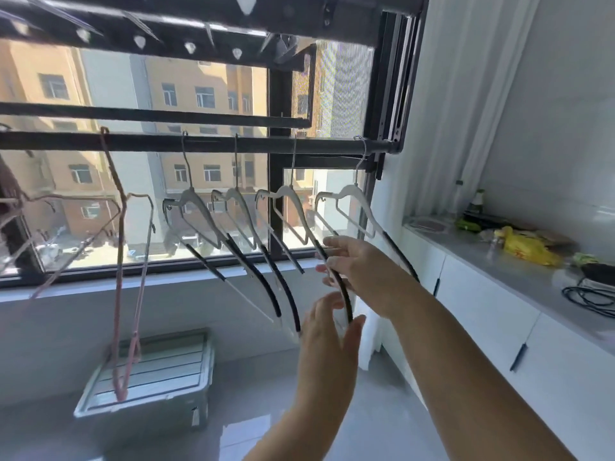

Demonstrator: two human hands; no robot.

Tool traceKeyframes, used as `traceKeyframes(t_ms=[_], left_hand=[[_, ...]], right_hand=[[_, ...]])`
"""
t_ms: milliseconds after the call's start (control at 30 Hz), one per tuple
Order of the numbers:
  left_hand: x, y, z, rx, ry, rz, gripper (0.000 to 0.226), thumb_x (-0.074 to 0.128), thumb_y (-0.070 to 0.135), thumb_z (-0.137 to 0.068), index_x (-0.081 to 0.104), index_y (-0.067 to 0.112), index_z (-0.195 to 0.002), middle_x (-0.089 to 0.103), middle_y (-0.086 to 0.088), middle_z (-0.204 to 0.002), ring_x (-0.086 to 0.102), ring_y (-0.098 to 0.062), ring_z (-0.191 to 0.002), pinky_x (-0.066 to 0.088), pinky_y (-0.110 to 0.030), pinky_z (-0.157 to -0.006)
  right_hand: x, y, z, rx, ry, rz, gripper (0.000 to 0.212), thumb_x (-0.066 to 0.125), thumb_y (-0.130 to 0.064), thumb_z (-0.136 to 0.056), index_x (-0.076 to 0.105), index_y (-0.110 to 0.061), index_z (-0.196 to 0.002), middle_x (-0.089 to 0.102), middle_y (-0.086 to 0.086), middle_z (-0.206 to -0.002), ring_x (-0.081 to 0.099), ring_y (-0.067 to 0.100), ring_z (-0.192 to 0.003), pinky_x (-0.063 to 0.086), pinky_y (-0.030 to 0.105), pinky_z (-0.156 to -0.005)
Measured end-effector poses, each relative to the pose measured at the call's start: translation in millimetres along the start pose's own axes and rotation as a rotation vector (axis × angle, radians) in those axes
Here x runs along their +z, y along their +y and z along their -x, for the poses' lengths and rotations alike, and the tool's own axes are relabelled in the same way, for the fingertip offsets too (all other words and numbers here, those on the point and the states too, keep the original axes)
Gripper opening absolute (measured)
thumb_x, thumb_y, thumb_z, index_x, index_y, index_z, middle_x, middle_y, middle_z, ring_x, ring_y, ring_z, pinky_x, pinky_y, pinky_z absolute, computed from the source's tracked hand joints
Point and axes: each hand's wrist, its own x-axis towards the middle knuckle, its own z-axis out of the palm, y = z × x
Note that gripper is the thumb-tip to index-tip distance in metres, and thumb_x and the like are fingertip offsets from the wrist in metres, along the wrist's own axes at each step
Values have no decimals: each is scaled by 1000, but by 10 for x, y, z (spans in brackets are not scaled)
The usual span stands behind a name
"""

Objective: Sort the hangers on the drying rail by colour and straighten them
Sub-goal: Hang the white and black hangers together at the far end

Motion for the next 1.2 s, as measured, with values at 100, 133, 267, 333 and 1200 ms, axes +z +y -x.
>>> traceKeyframes(t_ms=[100, 133, 267, 333, 1200], left_hand=[[-31, -24, 5, 16, 1, 15, 22, 57, 24, -86, 51, 26, -107, 57, 15, -101, 50, -3, -99, 34, -4, -77], [-45, -34, 11, 30, 8, 26, 18, 58, 21, -86, 52, 28, -102, 59, 15, -96, 53, -4, -94, 37, -7, -75], [-131, -32, 21, 62, -2, 110, 32, 57, 11, -85, 45, 40, -93, 61, 14, -85, 58, -4, -82, 45, -9, -72], [-175, -22, 15, 62, -28, 140, 40, 56, 8, -86, 42, 44, -96, 62, 15, -84, 59, -4, -82, 45, -7, -72], [-91, -96, -94, 85, -75, 167, 46, 55, 7, -85, 39, 39, -114, 57, 20, -83, 58, 0, -79, 53, -22, -73]], right_hand=[[62, 23, 21, 50, -30, -171, 30, 42, -6, -95, 49, -7, -124, 63, 9, -108, 63, 19, -94, 55, 30, -80], [105, 30, 38, 49, -14, -183, 29, 40, -7, -95, 50, -8, -123, 63, 7, -101, 62, 17, -87, 55, 26, -75], [270, 61, 76, 19, 154, -99, 33, 34, -14, -98, 51, -19, -127, 53, -3, -83, 53, 9, -71, 49, 13, -55], [300, 81, 66, 13, 213, -103, 34, 33, -16, -99, 50, -21, -128, 50, -4, -80, 50, 8, -68, 47, 15, -55], [266, 137, -42, 40, 294, -172, 37, 36, -11, -97, 49, -23, -130, 49, 0, -74, 45, 10, -62, 43, 20, -52]])
